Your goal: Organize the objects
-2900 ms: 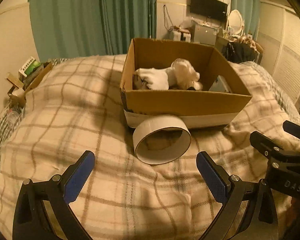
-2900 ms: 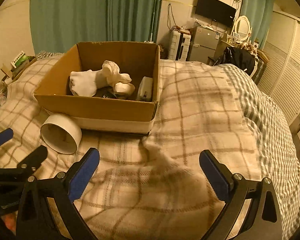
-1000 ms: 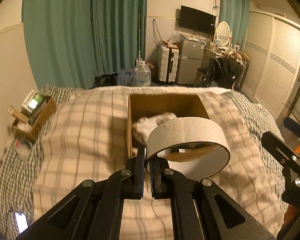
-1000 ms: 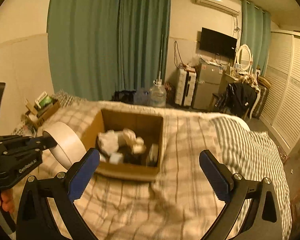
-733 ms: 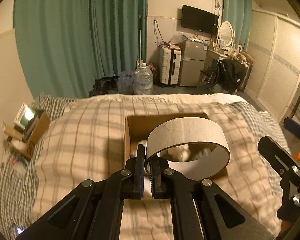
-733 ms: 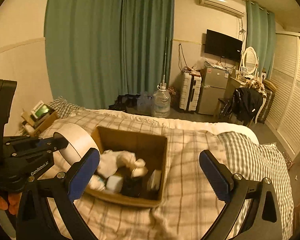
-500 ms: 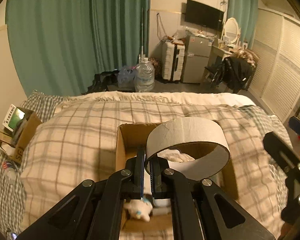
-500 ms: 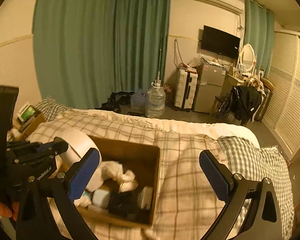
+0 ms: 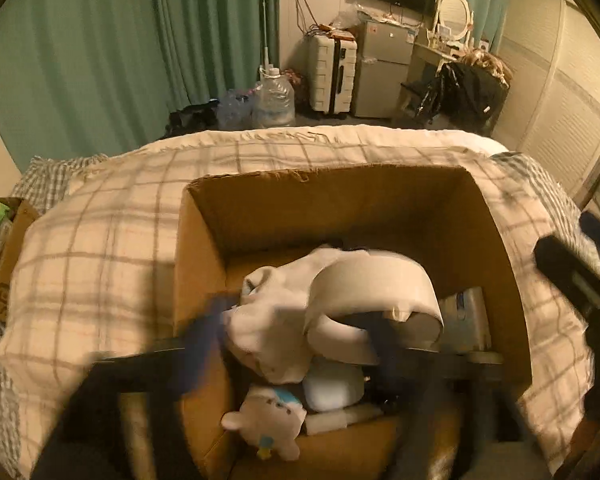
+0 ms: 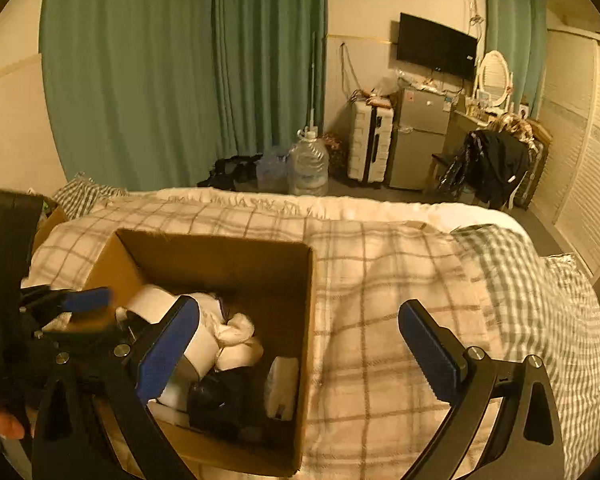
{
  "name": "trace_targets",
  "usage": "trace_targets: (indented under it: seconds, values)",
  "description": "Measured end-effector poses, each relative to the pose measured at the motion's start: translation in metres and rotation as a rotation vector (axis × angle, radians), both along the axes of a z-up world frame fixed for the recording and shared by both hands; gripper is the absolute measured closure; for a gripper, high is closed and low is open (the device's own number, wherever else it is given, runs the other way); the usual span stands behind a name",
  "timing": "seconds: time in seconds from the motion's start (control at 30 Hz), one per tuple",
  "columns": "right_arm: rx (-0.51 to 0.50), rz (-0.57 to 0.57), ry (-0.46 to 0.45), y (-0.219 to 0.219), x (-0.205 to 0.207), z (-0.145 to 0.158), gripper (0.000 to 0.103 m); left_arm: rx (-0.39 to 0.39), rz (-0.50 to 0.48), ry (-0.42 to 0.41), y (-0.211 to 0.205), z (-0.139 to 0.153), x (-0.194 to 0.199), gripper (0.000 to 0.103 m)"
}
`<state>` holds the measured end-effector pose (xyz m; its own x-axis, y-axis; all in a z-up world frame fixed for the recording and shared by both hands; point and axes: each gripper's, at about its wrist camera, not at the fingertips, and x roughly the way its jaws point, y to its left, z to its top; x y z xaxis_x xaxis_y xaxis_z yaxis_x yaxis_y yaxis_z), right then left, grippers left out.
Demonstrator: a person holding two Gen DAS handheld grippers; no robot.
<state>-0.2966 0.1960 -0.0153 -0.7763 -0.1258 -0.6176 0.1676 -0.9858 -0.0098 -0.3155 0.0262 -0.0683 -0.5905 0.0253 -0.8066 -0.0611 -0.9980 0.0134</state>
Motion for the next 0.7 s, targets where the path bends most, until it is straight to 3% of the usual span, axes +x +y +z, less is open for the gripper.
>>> trace_targets:
  seconds: [0.23,0.37,0.43,0.7]
  values:
    - [-0.046,-0.008,0.054,0.009,0.036,0.037,0.003,-0.047,-0.050,0.077,0.006,0.051,0.033,0.010]
    - [-0.021,-0.023,0.079,0.015,0.070,0.064,0.003,-0.015,-0.057,0.139,0.004,0.091,0.061,0.010]
    - [-0.009,-0.042,0.106,0.022,0.091,0.082,0.003,0.002,-0.060,0.190,0.002,0.115,0.082,0.000]
    - [-0.008,-0.083,0.229,0.036,0.161,0.153,0.000,0.016,-0.042,0.359,-0.002,0.176,0.152,0.000]
